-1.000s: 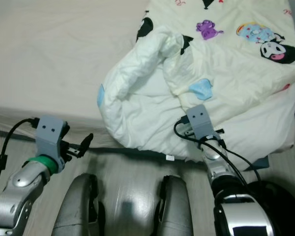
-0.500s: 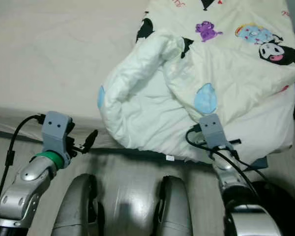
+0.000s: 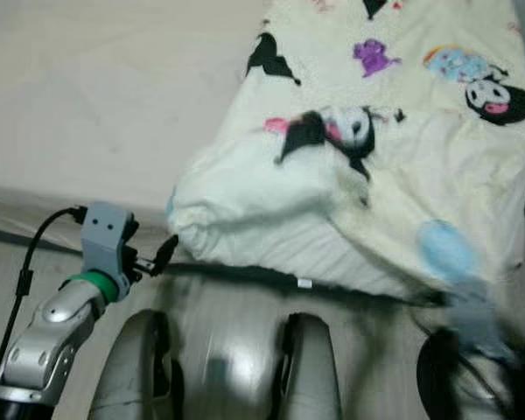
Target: Clean up the room
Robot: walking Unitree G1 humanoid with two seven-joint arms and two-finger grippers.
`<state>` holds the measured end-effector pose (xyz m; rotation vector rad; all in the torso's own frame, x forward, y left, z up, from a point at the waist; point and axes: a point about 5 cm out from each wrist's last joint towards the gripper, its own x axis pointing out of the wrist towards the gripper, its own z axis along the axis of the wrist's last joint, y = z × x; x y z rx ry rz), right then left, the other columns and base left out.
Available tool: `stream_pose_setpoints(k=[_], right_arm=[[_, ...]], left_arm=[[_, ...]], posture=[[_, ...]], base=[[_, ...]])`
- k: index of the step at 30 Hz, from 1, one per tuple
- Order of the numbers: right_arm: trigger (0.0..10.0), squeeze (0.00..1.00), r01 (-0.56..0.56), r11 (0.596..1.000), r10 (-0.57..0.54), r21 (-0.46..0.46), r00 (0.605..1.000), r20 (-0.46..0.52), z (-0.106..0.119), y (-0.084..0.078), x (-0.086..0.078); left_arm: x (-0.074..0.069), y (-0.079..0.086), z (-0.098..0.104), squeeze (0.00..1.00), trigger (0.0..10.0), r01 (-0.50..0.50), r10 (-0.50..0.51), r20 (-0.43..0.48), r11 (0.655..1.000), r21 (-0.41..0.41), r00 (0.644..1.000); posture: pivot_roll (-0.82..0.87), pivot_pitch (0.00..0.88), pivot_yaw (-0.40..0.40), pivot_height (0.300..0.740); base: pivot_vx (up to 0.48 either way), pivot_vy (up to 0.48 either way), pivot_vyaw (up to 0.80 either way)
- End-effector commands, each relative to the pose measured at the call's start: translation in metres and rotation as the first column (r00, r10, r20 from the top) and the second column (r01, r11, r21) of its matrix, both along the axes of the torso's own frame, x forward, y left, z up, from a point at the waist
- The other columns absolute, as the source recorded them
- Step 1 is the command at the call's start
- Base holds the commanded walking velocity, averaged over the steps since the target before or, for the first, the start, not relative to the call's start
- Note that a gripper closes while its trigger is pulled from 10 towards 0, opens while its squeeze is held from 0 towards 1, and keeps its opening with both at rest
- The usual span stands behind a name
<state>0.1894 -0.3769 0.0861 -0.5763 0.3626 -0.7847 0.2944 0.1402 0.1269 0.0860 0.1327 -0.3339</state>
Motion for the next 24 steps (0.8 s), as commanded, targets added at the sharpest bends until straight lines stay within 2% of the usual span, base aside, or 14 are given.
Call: stream_pose_setpoints(k=[1, 2, 3, 5, 7, 9, 12, 14, 16, 17, 19, 21, 22, 24], right_arm=[[10.0, 0.00, 0.076, 0.997, -0.077, -0.027, 0.996, -0.039, 0.008, -0.007, -0.031], [10.0, 0.00, 0.076, 0.997, -0.077, -0.027, 0.996, -0.039, 0.008, -0.007, -0.031], [10.0, 0.00, 0.094, 0.995, -0.096, -0.034, 0.994, -0.059, 0.011, -0.009, -0.043], [10.0, 0.00, 0.094, 0.995, -0.096, -0.034, 0.994, -0.059, 0.011, -0.009, -0.043], [10.0, 0.00, 0.063, 0.997, -0.067, -0.033, 0.987, -0.145, 0.011, -0.006, -0.062], [10.0, 0.00, 0.063, 0.997, -0.067, -0.033, 0.987, -0.145, 0.011, -0.006, -0.062], [10.0, 0.00, -0.029, 0.997, 0.049, 0.074, 0.958, -0.282, -0.013, 0.010, -0.067], [10.0, 0.00, -0.029, 0.997, 0.049, 0.074, 0.958, -0.282, -0.013, 0.010, -0.067], [10.0, 0.00, -0.060, 0.992, 0.094, 0.108, 0.936, -0.340, -0.026, 0.020, -0.065], [10.0, 0.00, -0.061, 0.988, 0.109, 0.144, 0.926, -0.362, -0.036, 0.026, -0.062], [10.0, 0.00, -0.061, 0.988, 0.109, 0.144, 0.926, -0.362, -0.036, 0.026, -0.062], [10.0, 0.00, 0.009, 0.989, 0.040, 0.148, 0.945, -0.325, -0.039, 0.025, -0.057], [10.0, 0.00, 0.062, 0.987, -0.016, 0.151, 0.958, -0.287, -0.037, 0.023, -0.056], [10.0, 0.00, 0.101, 0.984, -0.060, 0.147, 0.963, -0.262, -0.033, 0.021, -0.057]], left_arm=[[-0.002, 0.001, -0.009, 0.00, 10.0, 0.015, -0.015, -0.031, 1.000, 0.009, 0.999], [-0.002, 0.001, -0.009, 0.00, 10.0, 0.015, -0.015, -0.031, 1.000, 0.009, 0.999], [-0.001, 0.001, -0.009, 0.00, 10.0, 0.021, -0.021, -0.031, 1.000, 0.012, 0.999], [-0.001, 0.001, -0.009, 0.00, 10.0, 0.021, -0.021, -0.031, 1.000, 0.012, 0.999], [-0.001, -0.002, -0.009, 0.00, 10.0, 0.049, -0.048, -0.019, 0.998, 0.037, 0.999], [-0.001, -0.002, -0.009, 0.00, 10.0, 0.049, -0.048, -0.019, 0.998, 0.037, 0.999], [-0.002, -0.006, -0.009, 0.00, 10.0, 0.073, -0.073, -0.004, 0.995, 0.065, 0.997], [-0.002, -0.006, -0.009, 0.00, 10.0, 0.073, -0.073, -0.004, 0.995, 0.065, 0.997], [-0.002, -0.006, -0.010, 0.00, 10.0, 0.085, -0.085, 0.003, 0.994, 0.075, 0.996], [-0.004, -0.007, -0.010, 0.00, 10.0, 0.105, -0.105, -0.037, 0.994, 0.022, 0.994], [-0.004, -0.007, -0.010, 0.00, 10.0, 0.105, -0.105, -0.037, 0.994, 0.022, 0.994], [-0.001, -0.014, -0.011, 0.00, 10.0, 0.133, -0.163, -0.146, 0.971, -0.196, 0.976], [0.004, -0.019, -0.011, 0.00, 10.0, 0.143, -0.186, -0.166, 0.960, -0.242, 0.969], [0.009, -0.024, -0.013, 0.00, 10.0, 0.143, -0.188, -0.175, 0.960, -0.239, 0.966]], posture=[[-0.08, 0.278, 0.075, 0.596], [-0.08, 0.278, 0.075, 0.596], [-0.08, 0.278, 0.075, 0.596], [-0.08, 0.278, 0.075, 0.596], [-0.09, 0.284, 0.077, 0.596], [-0.09, 0.284, 0.077, 0.596], [-0.09, 0.283, 0.073, 0.596], [-0.09, 0.283, 0.073, 0.596], [-0.08, 0.275, 0.068, 0.596], [-0.08, 0.273, 0.067, 0.596], [-0.08, 0.273, 0.067, 0.596], [-0.07, 0.264, 0.067, 0.596], [-0.07, 0.260, 0.068, 0.596], [-0.07, 0.258, 0.068, 0.596]], base=[[0.000, 0.000, 0.00], [0.000, 0.000, 0.00], [0.000, 0.000, 0.00], [0.000, 0.000, 0.00], [0.000, 0.000, 0.00], [0.000, 0.000, 0.00], [0.000, 0.000, 0.00], [0.000, 0.000, 0.00], [0.000, 0.000, 0.00], [0.000, 0.000, 0.00], [0.000, 0.000, 0.00], [0.000, 0.000, 0.00], [0.000, 0.000, 0.00], [0.000, 0.000, 0.00]])
